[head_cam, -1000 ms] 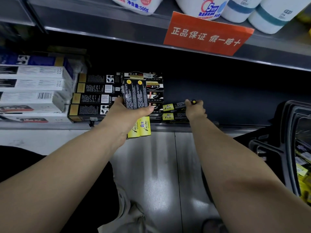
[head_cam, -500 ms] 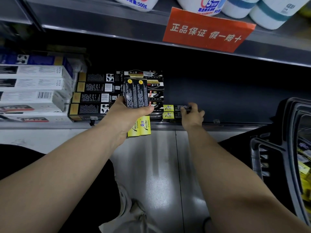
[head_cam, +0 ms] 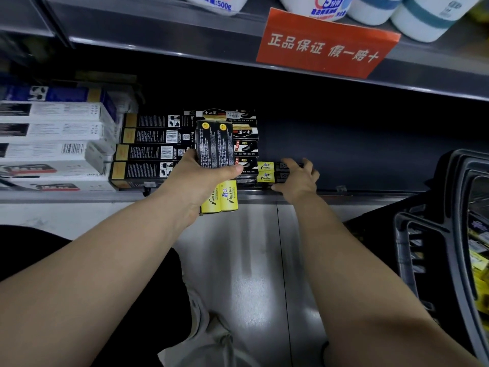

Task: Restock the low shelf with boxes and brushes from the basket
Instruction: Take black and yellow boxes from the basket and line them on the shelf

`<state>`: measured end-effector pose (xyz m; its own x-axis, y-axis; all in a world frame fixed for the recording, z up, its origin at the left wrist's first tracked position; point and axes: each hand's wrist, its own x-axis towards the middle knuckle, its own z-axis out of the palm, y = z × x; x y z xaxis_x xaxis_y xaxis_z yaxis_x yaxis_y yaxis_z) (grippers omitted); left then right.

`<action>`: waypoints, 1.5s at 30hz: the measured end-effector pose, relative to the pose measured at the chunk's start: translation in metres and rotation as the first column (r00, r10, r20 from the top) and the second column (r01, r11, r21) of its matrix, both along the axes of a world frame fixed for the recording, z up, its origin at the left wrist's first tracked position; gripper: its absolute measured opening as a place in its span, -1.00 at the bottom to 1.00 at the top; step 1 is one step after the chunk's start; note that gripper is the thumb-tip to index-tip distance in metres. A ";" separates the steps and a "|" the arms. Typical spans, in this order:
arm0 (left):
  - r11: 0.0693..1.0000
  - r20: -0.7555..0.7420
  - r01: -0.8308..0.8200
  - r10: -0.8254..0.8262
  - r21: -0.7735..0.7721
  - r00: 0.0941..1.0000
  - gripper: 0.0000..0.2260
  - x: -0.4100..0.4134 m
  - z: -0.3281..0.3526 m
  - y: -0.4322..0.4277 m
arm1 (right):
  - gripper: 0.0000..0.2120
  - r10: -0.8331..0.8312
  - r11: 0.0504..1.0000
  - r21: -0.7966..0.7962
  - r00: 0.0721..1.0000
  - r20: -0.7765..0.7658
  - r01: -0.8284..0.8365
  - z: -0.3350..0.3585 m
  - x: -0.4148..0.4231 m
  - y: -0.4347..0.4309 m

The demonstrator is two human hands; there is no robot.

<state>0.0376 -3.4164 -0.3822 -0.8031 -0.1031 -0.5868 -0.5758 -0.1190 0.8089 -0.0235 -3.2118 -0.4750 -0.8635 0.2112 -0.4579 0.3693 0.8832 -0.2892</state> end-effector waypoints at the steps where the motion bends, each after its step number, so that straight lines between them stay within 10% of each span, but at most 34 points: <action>1: 1.000 0.010 0.008 -0.008 0.004 1.000 -0.63 0.000 0.000 0.000 | -0.35 -0.002 1.000 -0.008 1.000 -0.001 0.002 0.000 0.000 -0.001; 8: 0.992 0.098 0.003 -0.016 0.129 0.995 -0.68 0.001 0.003 0.001 | -0.37 -0.020 0.996 -0.090 0.997 -0.079 0.013 0.035 0.003 -0.017; 12: 0.986 0.100 0.048 -0.065 0.162 0.993 -0.69 0.001 0.005 0.003 | -0.73 -0.133 0.565 -0.810 0.986 0.096 0.155 0.076 0.017 -0.047; 17: 0.979 0.063 0.120 -0.132 0.165 0.989 -0.70 0.003 0.007 0.005 | -0.67 -0.029 0.331 -0.936 0.993 0.116 0.119 0.089 0.023 -0.055; 20: 0.996 0.055 0.060 -0.064 0.072 0.996 -0.70 0.002 0.004 0.003 | -0.72 -0.302 0.299 -0.940 0.951 0.068 0.162 0.090 0.014 -0.040; 23: 1.000 0.034 -0.014 0.015 -0.019 0.999 -0.70 0.000 0.001 -0.003 | -0.71 -0.758 0.374 -0.856 0.649 -0.061 0.356 0.076 -0.003 -0.016; 26: 0.999 0.049 -0.009 0.011 -0.043 0.999 -0.72 0.000 0.001 -0.003 | -0.65 -0.857 0.423 -0.774 0.486 -0.173 0.471 0.056 -0.020 0.000; 36: 0.987 0.081 0.053 -0.042 -0.149 0.996 -0.88 -0.002 -0.002 -0.005 | -0.54 -0.479 0.866 -0.198 0.875 -0.065 0.459 0.001 -0.041 0.010; 45: 0.982 0.055 0.072 -0.063 -0.177 0.997 -0.57 -0.003 -0.004 -0.004 | -0.63 -0.311 0.945 -0.118 0.950 -0.021 0.306 -0.002 -0.029 0.007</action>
<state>0.0347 -3.4207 -0.3865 -0.7825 -0.1569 -0.6026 -0.6171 0.0653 0.7842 -0.0530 -3.2046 -0.4767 -0.7821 0.4192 -0.4611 0.6048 0.6889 -0.3995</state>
